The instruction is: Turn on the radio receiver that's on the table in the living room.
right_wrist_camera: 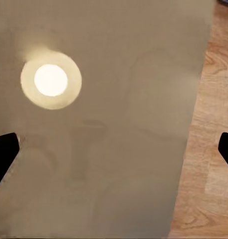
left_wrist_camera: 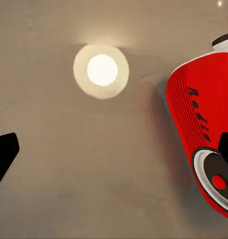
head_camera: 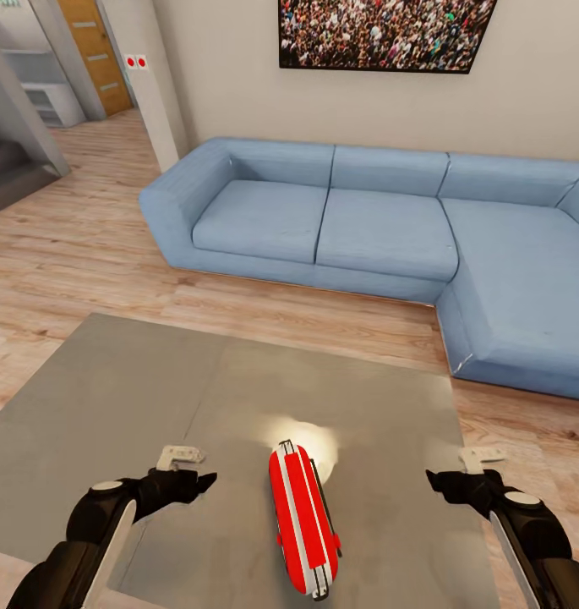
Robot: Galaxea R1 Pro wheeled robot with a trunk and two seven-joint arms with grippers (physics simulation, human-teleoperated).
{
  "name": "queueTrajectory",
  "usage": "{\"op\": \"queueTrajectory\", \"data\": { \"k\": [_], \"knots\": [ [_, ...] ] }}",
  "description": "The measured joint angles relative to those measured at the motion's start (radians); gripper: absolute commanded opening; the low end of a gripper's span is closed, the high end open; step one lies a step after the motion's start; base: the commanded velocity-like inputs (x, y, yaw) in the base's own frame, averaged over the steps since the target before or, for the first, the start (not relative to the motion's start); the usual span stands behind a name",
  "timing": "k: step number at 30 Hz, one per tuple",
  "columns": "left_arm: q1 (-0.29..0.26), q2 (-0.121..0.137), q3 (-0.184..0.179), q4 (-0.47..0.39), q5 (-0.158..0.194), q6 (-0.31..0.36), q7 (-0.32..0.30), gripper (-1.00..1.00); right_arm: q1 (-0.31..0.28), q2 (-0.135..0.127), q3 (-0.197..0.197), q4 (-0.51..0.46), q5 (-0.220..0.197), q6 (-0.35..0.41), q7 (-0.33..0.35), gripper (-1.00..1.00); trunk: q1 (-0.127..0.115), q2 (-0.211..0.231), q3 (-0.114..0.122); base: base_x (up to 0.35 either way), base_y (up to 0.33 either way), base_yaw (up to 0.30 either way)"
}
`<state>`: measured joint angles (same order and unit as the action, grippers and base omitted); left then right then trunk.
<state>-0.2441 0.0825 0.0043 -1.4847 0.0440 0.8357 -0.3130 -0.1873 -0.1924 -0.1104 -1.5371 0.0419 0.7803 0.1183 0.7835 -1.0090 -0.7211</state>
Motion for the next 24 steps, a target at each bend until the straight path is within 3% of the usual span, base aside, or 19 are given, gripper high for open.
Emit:
{"op": "queueTrajectory", "data": {
  "k": [5,7,10,13,14,15,17,20,22,24],
  "knots": [
    [-0.003,0.009,-0.001,0.012,-0.006,-0.004,-0.005,1.0,-0.004,0.005,0.053,-0.021,0.002,0.058,0.04,1.0,0.0,0.0,0.0,0.0,0.0,0.0],
    [-0.004,0.016,-0.001,0.017,-0.005,-0.004,-0.005,1.0,-0.011,0.009,0.092,-0.026,0.002,0.081,0.047,1.0,0.0,0.0,0.0,0.0,0.0,0.0],
    [-0.004,0.026,0.0,0.029,-0.006,-0.005,-0.005,1.0,-0.025,0.033,0.146,-0.03,0.002,0.096,0.052,1.0,0.0,0.0,0.0,0.0,0.0,0.0],
    [-0.004,0.032,0.0,0.036,-0.012,-0.001,-0.002,1.0,-0.037,0.085,0.192,-0.031,0.002,0.104,0.054,1.0,0.0,0.0,0.0,0.0,0.0,0.0],
    [-0.004,0.034,0.0,0.038,-0.021,0.002,-0.001,1.0,-0.04,0.117,0.214,-0.032,0.0,0.107,0.054,1.0,0.0,0.0,0.0,0.0,0.0,0.0],
    [-0.005,0.036,0.0,0.041,-0.042,0.005,-0.001,1.0,-0.044,0.166,0.253,-0.033,-0.001,0.112,0.052,1.0,0.0,0.0,0.0,0.0,0.0,0.0],
    [-0.005,0.036,0.0,0.044,-0.068,0.008,-0.001,1.0,-0.049,0.218,0.303,-0.034,0.013,0.126,0.044,1.0,0.0,0.0,0.0,0.0,0.0,0.0],
    [-0.005,0.036,0.0,0.046,-0.113,0.01,-0.002,1.0,-0.065,0.308,0.364,-0.035,0.073,0.176,-0.003,1.0,0.0,0.0,0.0,0.0,0.0,0.0],
    [-0.004,0.035,0.0,0.047,-0.13,0.011,-0.002,1.0,-0.07,0.354,0.388,-0.036,0.109,0.211,-0.037,1.0,0.0,0.0,0.0,0.0,0.0,0.0],
    [-0.004,0.035,0.0,0.049,-0.136,0.011,-0.002,1.0,-0.073,0.367,0.404,-0.036,0.126,0.231,-0.055,1.0,0.0,0.0,0.0,0.0,0.0,0.0]
  ]
}}
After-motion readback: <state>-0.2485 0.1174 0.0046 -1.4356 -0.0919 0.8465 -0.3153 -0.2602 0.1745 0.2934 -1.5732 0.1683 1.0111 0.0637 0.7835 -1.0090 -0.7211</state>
